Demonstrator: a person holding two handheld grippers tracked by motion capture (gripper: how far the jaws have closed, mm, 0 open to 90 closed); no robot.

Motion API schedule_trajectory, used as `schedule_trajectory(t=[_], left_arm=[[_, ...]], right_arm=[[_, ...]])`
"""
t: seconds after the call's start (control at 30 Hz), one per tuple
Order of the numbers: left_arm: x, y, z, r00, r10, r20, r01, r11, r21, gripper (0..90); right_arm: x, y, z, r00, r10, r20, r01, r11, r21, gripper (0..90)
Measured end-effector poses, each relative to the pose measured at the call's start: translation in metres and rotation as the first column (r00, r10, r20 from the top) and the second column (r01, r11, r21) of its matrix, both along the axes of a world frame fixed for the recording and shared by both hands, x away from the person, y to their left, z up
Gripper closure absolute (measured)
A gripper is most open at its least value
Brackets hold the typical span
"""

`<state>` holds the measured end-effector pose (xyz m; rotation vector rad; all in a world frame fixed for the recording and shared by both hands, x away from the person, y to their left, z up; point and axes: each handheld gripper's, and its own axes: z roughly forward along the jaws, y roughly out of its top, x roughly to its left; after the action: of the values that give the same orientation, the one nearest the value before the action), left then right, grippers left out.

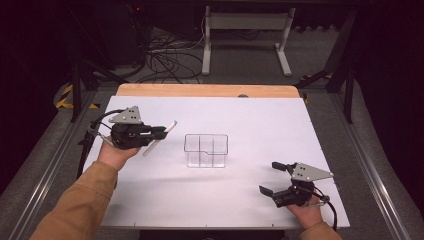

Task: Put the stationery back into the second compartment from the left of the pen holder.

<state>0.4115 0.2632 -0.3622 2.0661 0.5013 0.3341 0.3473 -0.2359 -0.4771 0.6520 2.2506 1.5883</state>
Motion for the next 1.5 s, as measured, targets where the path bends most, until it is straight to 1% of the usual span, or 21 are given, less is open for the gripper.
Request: schedule_trajectory(t=[0.13,0.17,0.27,0.47,0.5,0.53,0.6,0.63,0.67,0.7,0.73,0.77,0.8,0.87,0.9,1.0,1.07,1.1,1.23,1.3,1.5], left_arm=[[-0.004,-0.004,0.005,0.9998,0.009,0.019,-0.007,0.9976,-0.069,78.6],[-0.004,-0.004,0.005,0.9998,0.009,0.019,-0.007,0.9976,-0.069,78.6],[-0.006,-0.006,0.007,0.9997,0.011,0.023,-0.008,0.9912,-0.132,78.7],[-0.012,-0.013,0.011,0.9983,0.02,0.055,-0.009,0.9822,-0.188,78.7],[-0.013,-0.015,0.012,0.9982,0.019,0.057,-0.007,0.9797,-0.2,78.6],[-0.014,-0.017,0.012,0.9983,0.022,0.055,-0.009,0.9732,-0.23,78.6],[-0.014,-0.019,0.013,0.9981,0.025,0.056,-0.011,0.9704,-0.241,78.6],[-0.015,-0.021,0.013,0.9979,0.03,0.057,-0.014,0.9641,-0.265,78.6],[-0.015,-0.021,0.013,0.9979,0.03,0.057,-0.014,0.9641,-0.265,78.6],[-0.015,-0.023,0.014,0.9981,0.022,0.057,-0.004,0.9552,-0.296,78.6],[-0.016,-0.025,0.014,0.9981,0.024,0.056,-0.006,0.9515,-0.308,78.6],[-0.016,-0.025,0.014,0.9981,0.024,0.056,-0.006,0.9515,-0.308,78.6],[-0.016,-0.028,0.015,0.9981,0.022,0.058,-0.002,0.9446,-0.328,78.6],[-0.017,-0.032,0.014,0.9981,0.025,0.056,-0.003,0.9362,-0.351,78.5],[-0.017,-0.032,0.014,0.9981,0.025,0.056,-0.003,0.9362,-0.351,78.6],[-0.018,-0.043,0.014,0.9975,0.038,0.06,-0.012,0.9241,-0.382,78.5],[-0.019,-0.046,0.014,0.9967,0.042,0.07,-0.012,0.9242,-0.382,78.5],[-0.019,-0.053,0.013,0.9954,0.051,0.081,-0.016,0.9228,-0.385,78.5],[-0.019,-0.067,0.011,0.9957,0.06,0.071,-0.027,0.92,-0.391,78.4],[-0.018,-0.073,0.01,0.9952,0.062,0.075,-0.027,0.9173,-0.397,78.4],[-0.014,-0.088,0.005,0.9936,0.066,0.091,-0.024,0.9156,-0.401,78.4]], right_arm=[[0.0,0.0,0.0,1.0,0.0,0.001,0.0,1.0,0.0,4.8],[0.0,0.0,0.0,1.0,0.0,0.001,0.0,1.0,-0.001,4.8],[0.0,0.0,0.0,1.0,0.001,-0.001,-0.001,1.0,0.0,4.8],[-0.001,0.001,0.0,1.0,0.002,-0.001,-0.002,1.0,-0.001,4.8],[-0.001,0.001,0.0,1.0,0.002,0.0,-0.002,1.0,-0.001,4.9],[-0.001,0.001,0.0,1.0,0.003,0.003,-0.003,1.0,0.0,4.9],[-0.001,0.001,0.0,1.0,0.004,0.002,-0.004,1.0,0.0,4.8],[-0.001,0.001,0.0,1.0,0.003,-0.003,-0.003,1.0,0.007,4.8],[-0.001,0.001,0.0,1.0,0.002,-0.002,-0.002,1.0,0.006,4.8],[-0.001,0.001,0.0,1.0,0.004,-0.004,-0.004,1.0,0.007,4.8],[0.0,0.001,0.0,1.0,0.005,0.003,-0.005,1.0,-0.001,4.9],[0.0,0.001,0.0,1.0,0.005,0.003,-0.005,1.0,-0.001,4.9],[0.0,0.001,0.0,1.0,0.005,0.005,-0.005,1.0,0.0,4.8],[0.0,0.001,0.0,1.0,0.006,0.005,-0.006,1.0,0.001,4.8],[0.0,0.001,0.0,1.0,0.006,0.005,-0.006,1.0,0.001,4.8],[-0.001,0.001,0.0,1.0,0.006,0.005,-0.006,1.0,0.001,4.8],[-0.001,0.001,0.0,1.0,0.005,0.005,-0.005,1.0,0.0,4.8],[-0.001,0.001,0.0,1.0,0.006,0.005,-0.006,1.0,0.002,4.8],[-0.001,0.001,0.0,1.0,0.007,0.005,-0.007,1.0,0.002,4.8],[-0.001,0.001,0.0,1.0,0.008,0.004,-0.008,1.0,0.002,4.8],[-0.001,0.001,0.0,0.9999,0.012,0.005,-0.012,0.9999,0.001,4.9]])
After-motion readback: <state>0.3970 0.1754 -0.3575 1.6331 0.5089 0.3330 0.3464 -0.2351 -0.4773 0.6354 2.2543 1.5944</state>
